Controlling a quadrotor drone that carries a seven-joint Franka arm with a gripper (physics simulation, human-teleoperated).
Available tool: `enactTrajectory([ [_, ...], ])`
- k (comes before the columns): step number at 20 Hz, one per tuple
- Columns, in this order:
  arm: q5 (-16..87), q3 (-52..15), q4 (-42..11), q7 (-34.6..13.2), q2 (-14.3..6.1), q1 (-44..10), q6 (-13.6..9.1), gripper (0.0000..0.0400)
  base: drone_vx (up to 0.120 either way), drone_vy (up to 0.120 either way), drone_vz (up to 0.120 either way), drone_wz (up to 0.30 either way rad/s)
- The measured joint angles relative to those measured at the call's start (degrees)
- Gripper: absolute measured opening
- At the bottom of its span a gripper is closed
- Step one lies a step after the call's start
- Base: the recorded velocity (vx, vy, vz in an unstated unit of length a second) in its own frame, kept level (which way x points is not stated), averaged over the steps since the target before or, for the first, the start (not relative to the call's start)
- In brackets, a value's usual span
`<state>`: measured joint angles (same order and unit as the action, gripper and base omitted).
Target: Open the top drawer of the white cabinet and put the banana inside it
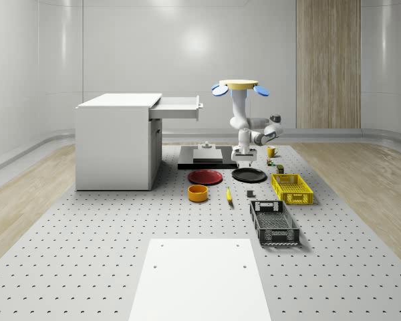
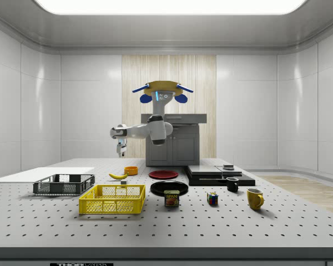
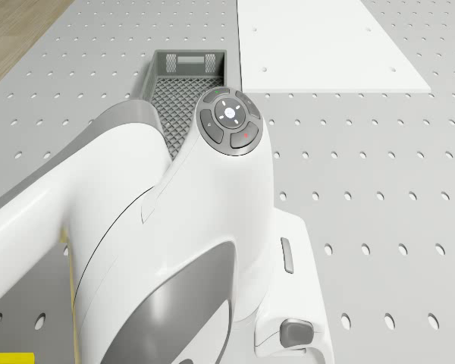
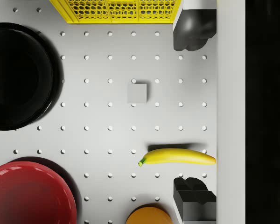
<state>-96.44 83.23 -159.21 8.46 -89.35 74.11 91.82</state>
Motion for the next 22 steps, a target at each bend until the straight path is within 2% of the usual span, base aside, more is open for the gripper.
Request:
enactTrajectory([
  [10,0.31,0.04,0.02,0.07,-0.78,0.09,0.72,0.04,0.116,0.0,-0.12,0.0],
  [16,0.46,0.06,0.03,0.16,-1.15,0.2,1.06,0.04,0.0,0.0,-0.12,0.0],
  [22,0.53,0.07,0.13,3.11,-1.31,3.26,1.22,0.04,0.0,0.0,0.0,0.0],
])
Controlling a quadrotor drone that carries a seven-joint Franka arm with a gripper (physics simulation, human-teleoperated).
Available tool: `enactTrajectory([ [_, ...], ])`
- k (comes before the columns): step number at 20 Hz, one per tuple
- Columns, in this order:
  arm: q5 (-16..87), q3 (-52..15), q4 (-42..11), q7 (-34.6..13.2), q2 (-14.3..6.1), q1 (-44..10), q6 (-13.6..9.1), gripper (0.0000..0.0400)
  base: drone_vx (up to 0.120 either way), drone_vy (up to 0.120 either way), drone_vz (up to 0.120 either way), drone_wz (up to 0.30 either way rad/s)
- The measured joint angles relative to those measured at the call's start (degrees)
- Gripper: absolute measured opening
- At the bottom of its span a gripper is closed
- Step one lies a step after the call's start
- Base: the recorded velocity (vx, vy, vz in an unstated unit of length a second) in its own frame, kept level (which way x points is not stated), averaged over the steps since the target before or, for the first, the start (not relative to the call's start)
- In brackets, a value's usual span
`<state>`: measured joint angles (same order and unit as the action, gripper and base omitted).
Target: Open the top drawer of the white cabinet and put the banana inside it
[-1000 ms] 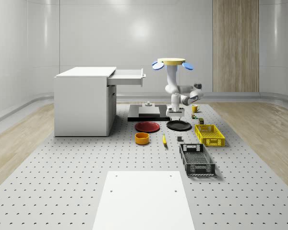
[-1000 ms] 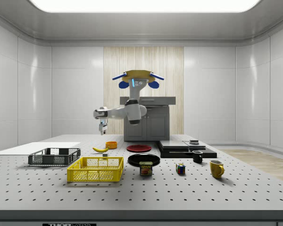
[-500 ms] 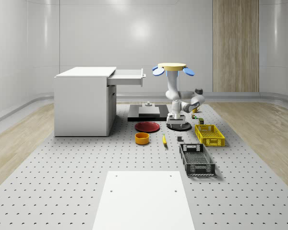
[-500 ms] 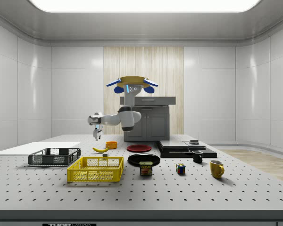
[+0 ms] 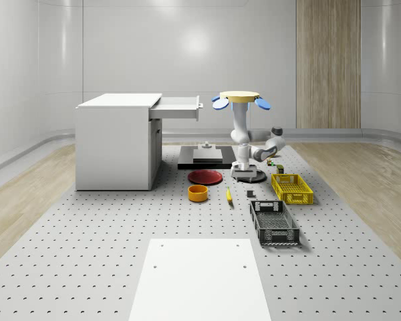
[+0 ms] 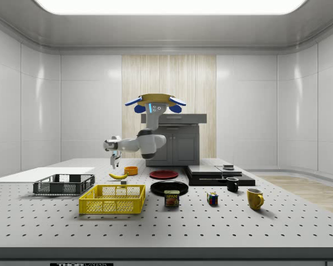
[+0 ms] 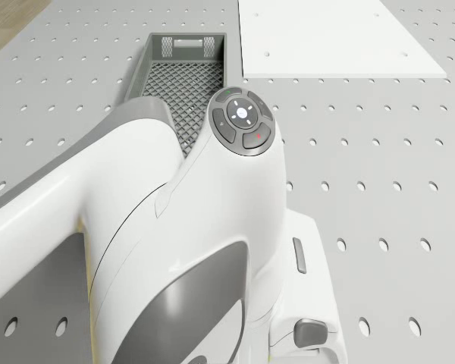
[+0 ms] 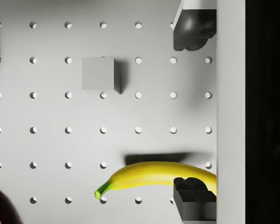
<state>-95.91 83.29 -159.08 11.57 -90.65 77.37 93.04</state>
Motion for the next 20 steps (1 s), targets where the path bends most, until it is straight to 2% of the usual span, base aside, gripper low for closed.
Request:
enactTrajectory([
  [5,-0.65,-0.73,0.46,3.85,-0.01,4.28,0.32,0.04,0.0,0.0,0.0,0.0],
  [13,-5.56,-5.95,2.54,10.2,0.52,12.35,2.13,0.04,0.0,0.0,0.0,0.0],
  [20,-10.61,-11.25,5.0,13.24,1.6,17.2,3.89,0.04,0.0,0.0,0.0,0.0],
])
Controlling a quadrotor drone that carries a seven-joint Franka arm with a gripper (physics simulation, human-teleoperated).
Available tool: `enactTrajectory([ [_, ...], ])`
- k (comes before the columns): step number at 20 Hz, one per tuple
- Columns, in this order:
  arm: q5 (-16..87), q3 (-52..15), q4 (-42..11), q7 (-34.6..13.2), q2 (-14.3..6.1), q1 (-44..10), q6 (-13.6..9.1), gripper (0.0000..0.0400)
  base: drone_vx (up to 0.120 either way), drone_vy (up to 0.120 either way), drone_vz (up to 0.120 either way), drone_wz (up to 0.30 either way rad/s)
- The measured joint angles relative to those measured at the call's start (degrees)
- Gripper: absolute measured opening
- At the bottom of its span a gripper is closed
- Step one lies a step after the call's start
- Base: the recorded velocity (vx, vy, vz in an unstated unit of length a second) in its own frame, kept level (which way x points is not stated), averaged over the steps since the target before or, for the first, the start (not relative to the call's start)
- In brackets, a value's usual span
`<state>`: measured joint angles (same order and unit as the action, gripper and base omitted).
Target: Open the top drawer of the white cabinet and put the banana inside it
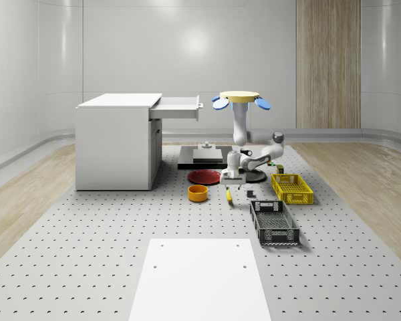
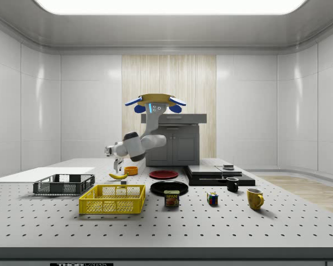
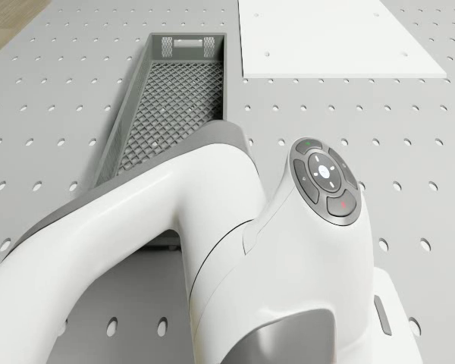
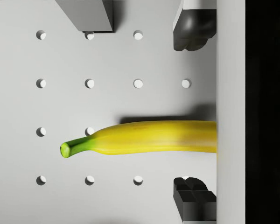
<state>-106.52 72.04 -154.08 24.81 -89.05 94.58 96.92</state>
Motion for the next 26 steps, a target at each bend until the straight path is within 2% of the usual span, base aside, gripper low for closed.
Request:
enactTrajectory([
  [12,-5.81,-5.62,3.34,2.29,2.55,4.44,1.26,0.04,0.0,0.0,0.0,0.0],
  [19,-6.88,-6.12,6.04,2.68,4.6,7.1,0.73,0.04,0.0,0.0,0.0,0.0],
  [26,-7.55,-6.47,7.92,2.26,5.79,8.26,0.63,0.04,0.0,0.0,0.0,0.0],
])
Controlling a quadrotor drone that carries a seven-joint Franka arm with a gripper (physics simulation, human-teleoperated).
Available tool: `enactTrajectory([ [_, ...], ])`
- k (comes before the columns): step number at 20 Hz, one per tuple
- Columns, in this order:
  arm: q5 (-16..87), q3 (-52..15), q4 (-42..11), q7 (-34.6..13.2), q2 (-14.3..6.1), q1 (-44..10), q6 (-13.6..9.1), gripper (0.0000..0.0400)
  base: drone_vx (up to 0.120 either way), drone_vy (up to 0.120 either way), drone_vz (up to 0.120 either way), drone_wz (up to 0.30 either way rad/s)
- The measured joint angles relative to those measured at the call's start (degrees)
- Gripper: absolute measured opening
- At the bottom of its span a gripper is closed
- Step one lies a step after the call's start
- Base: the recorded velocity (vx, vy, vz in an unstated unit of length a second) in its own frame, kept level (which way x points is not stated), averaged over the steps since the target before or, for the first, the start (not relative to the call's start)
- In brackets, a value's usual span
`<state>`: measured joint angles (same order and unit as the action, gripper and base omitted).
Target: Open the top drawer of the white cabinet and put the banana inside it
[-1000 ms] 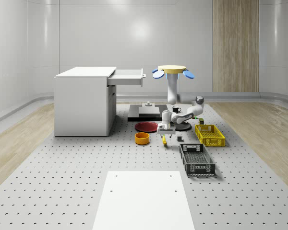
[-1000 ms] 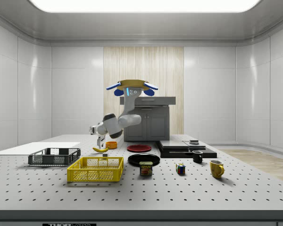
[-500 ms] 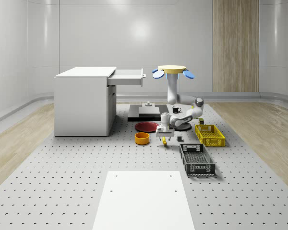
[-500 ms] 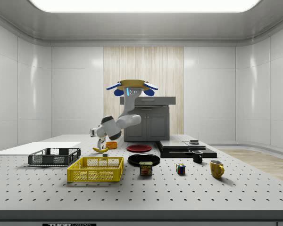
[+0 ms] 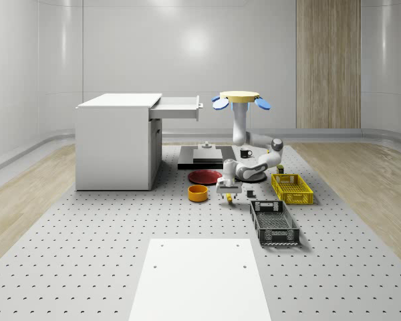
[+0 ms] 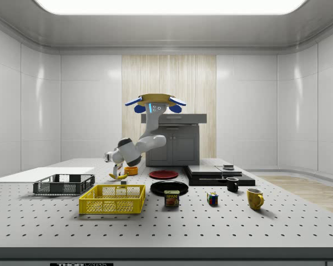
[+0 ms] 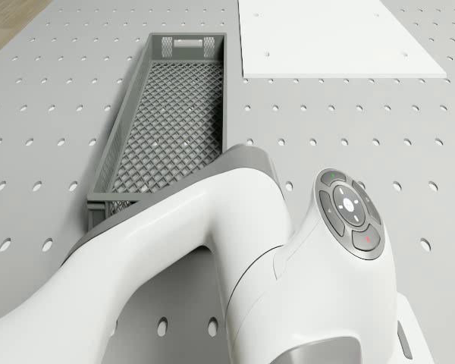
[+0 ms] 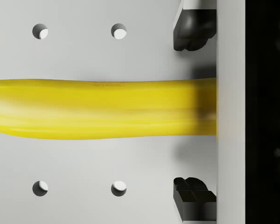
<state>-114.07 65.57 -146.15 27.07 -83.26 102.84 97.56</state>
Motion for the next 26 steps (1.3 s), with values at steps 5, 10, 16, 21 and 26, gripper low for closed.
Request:
enactTrajectory([
  [5,-0.39,-0.33,0.26,-0.6,0.27,-0.45,0.04,0.04,0.0,0.0,0.0,0.0],
  [10,-0.62,-0.48,0.24,-1.08,0.46,-1.01,-0.06,0.025,0.0,0.0,0.0,0.0],
  [16,-0.76,-0.53,0.22,-1.18,0.76,-1.32,-0.22,0.019,0.0,0.0,0.0,0.0],
  [21,0.6,1.0,-0.67,-1.41,0.64,-1.82,-1.15,0.019,0.0,0.0,0.0,0.0],
  [26,3.36,4.05,-2.17,-1.66,0.2,-2.47,-2.79,0.0193,0.0,0.0,0.064,0.0],
])
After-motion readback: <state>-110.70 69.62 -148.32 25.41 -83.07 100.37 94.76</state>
